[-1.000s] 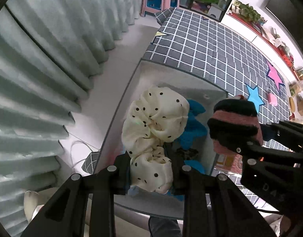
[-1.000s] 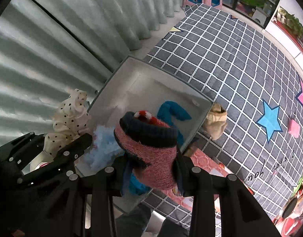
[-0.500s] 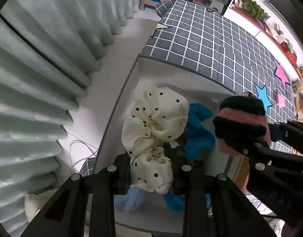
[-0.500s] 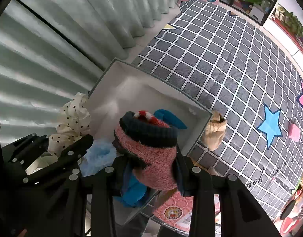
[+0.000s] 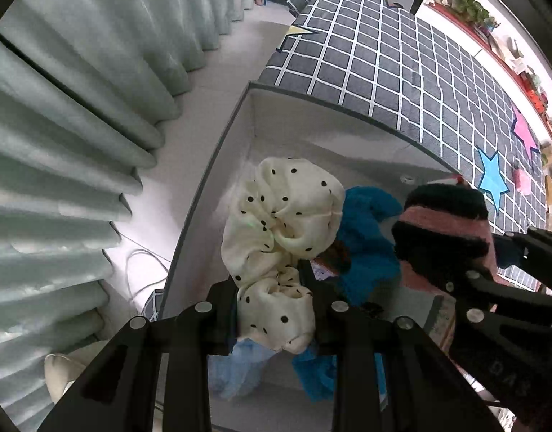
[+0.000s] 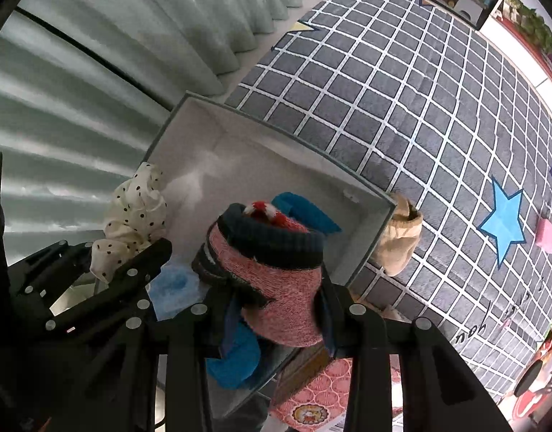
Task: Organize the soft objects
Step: 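Open both tools to drop the scrunchie and pink sock into the box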
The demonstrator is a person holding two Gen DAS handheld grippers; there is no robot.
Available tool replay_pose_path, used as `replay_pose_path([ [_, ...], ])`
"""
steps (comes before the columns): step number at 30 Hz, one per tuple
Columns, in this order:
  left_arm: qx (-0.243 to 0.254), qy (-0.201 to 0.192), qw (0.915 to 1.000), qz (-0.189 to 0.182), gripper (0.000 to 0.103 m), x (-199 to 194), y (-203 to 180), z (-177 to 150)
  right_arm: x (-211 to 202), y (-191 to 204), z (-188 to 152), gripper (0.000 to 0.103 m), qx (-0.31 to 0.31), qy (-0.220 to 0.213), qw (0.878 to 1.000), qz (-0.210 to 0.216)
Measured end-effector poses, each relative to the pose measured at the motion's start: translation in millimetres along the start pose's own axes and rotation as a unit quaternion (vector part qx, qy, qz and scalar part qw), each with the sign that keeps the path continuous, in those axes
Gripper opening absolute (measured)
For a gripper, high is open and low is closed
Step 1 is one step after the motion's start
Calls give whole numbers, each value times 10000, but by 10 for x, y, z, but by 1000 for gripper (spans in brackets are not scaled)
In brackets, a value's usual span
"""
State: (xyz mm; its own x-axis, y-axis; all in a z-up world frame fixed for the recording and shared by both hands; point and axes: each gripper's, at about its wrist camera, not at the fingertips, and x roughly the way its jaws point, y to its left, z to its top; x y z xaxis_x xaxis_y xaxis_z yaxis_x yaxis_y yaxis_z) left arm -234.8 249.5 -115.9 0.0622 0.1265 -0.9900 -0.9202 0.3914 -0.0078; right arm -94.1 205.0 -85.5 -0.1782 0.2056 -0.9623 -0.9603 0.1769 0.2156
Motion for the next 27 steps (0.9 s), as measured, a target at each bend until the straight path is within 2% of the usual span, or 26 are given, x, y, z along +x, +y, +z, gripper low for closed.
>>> replay_pose_path([
  [7,8,61,10000,-27,33,65,-8,23,69,-8,24,39,46,99,9998,173],
  [10,-1,44,10000,-48,39,66,-6,31,80,-31,34,39,106,116,9996,242],
  [14,-119,71,9998,-106,63,74,35,49,72,-143,49,48,212,102,9994,273],
  [16,-197,119,9997,-100,75,84,52,55,56,-209,52,56,289,87,9992,277],
  [17,-251,146,9995,-124,86,93,60,64,39,-248,49,63,335,60,9990,274],
  [18,-296,134,9994,-144,87,95,58,61,19,-291,48,75,398,31,9986,345],
  [20,-370,172,9990,-170,88,101,43,70,-26,-348,48,85,497,-8,9977,459],
  [23,-395,154,9987,-284,103,84,-19,87,-122,-416,44,85,449,-82,9978,490],
  [27,-337,49,9988,-360,103,21,-118,107,-304,-618,19,85,566,-269,9967,519],
])
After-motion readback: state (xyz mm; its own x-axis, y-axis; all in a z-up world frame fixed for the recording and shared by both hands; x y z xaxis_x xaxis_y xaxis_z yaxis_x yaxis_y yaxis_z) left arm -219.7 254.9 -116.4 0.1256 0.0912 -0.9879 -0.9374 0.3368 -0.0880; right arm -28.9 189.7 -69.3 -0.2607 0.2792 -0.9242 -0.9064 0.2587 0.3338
